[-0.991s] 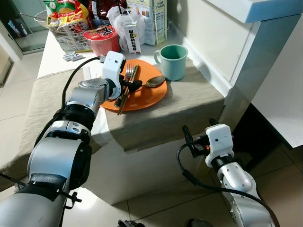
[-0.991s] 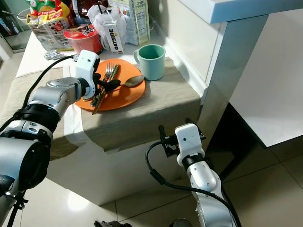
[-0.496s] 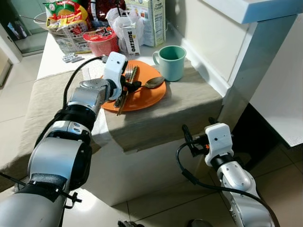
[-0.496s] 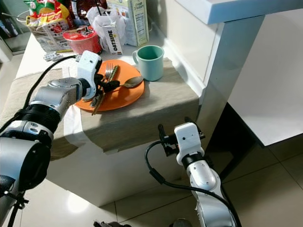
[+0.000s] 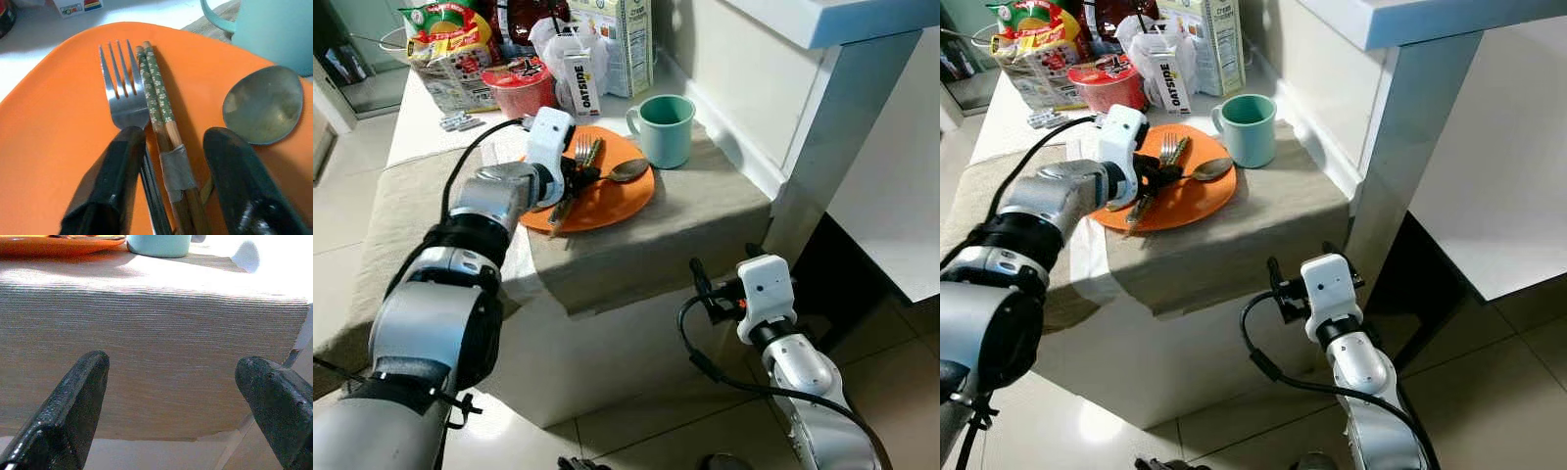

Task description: Setting the table

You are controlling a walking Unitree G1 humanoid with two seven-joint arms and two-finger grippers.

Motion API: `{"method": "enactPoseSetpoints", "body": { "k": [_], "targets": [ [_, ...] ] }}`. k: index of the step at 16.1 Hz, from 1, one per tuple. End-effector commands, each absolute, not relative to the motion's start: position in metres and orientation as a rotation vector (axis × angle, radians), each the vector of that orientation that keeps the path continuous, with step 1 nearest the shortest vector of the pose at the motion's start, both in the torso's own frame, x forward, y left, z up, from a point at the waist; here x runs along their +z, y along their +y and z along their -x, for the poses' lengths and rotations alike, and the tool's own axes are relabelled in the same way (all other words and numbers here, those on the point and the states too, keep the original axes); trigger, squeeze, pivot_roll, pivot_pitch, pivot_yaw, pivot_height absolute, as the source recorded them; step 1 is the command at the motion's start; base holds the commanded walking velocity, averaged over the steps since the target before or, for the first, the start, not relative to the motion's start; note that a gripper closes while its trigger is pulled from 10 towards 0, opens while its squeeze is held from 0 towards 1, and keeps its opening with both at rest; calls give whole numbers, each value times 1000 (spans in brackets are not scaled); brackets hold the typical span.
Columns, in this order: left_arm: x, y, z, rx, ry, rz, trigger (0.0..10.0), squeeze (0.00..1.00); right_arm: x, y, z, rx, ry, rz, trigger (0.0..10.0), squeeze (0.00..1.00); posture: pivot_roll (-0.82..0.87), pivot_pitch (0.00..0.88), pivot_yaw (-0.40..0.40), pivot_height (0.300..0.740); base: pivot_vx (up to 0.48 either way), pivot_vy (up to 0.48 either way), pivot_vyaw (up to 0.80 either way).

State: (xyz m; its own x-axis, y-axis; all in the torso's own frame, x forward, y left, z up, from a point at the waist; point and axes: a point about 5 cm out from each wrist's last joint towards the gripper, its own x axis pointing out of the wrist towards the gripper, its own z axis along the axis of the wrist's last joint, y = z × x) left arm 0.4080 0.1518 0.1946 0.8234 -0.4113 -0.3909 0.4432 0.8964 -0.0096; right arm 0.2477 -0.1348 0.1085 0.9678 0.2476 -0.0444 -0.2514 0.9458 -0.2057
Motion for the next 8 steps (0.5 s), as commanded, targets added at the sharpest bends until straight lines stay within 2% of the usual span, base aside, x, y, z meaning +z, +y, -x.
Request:
{"method": "enactPoseSetpoints", "body": {
  "k": [1, 4, 8],
  "targets": [
    [152, 160, -394, -433, 597, -40, 0, 0, 110, -133, -249, 257, 12, 212, 10000, 0, -151, 72, 117, 740, 0, 0, 0],
    [151, 165, -394, -409, 593, -65, 0, 0, 110, -133, -249, 256, 15, 213, 10000, 0, -151, 75, 117, 740, 0, 0, 0],
    [154, 166, -396, -419, 537, -181, 0, 0, 110, -133, -249, 255, 17, 215, 10000, 0, -152, 81, 118, 740, 0, 0, 0]
  ]
}}
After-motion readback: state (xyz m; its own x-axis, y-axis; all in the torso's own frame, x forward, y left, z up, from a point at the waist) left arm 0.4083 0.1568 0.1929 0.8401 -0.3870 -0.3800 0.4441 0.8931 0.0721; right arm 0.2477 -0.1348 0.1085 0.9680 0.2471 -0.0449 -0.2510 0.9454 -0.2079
